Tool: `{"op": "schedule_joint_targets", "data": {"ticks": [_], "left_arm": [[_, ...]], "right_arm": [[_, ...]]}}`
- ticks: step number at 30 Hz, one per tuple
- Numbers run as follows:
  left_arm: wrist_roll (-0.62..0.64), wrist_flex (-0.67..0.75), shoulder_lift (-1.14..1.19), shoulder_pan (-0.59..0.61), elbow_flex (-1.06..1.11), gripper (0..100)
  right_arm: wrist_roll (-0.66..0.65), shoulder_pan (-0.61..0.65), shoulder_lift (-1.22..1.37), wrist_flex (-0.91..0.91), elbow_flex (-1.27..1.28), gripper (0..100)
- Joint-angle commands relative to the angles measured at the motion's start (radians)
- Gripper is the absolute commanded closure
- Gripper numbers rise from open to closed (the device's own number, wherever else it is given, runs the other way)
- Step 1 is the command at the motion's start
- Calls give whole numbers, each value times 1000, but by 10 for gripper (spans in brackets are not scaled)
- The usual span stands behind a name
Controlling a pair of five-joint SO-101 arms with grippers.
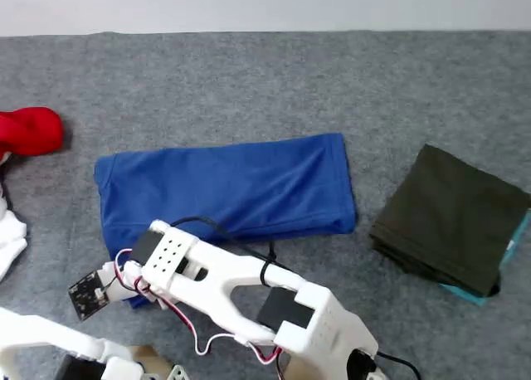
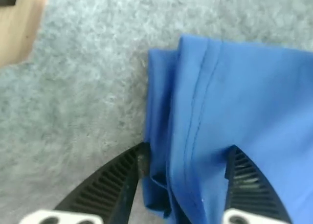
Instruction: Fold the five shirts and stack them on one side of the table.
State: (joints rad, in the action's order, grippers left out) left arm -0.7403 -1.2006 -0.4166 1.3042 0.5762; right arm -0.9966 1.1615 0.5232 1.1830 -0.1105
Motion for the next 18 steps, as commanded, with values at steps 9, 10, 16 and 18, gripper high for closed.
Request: {"op": "schedule_joint_targets", "data": {"ticks": [9,10,16,18], "left_arm": [[-8,51,-31,-3,1,995],[-8,51,-31,-3,1,995],[-8,51,-31,-3,1,995],[-8,51,-31,-3,1,995]], "right_arm": [[-31,7,87,-2,-132,818],[-31,7,91,-2,-135,822],[-31,7,96,-8,-137,823],[-31,7,91,-10,-137,823]]}}
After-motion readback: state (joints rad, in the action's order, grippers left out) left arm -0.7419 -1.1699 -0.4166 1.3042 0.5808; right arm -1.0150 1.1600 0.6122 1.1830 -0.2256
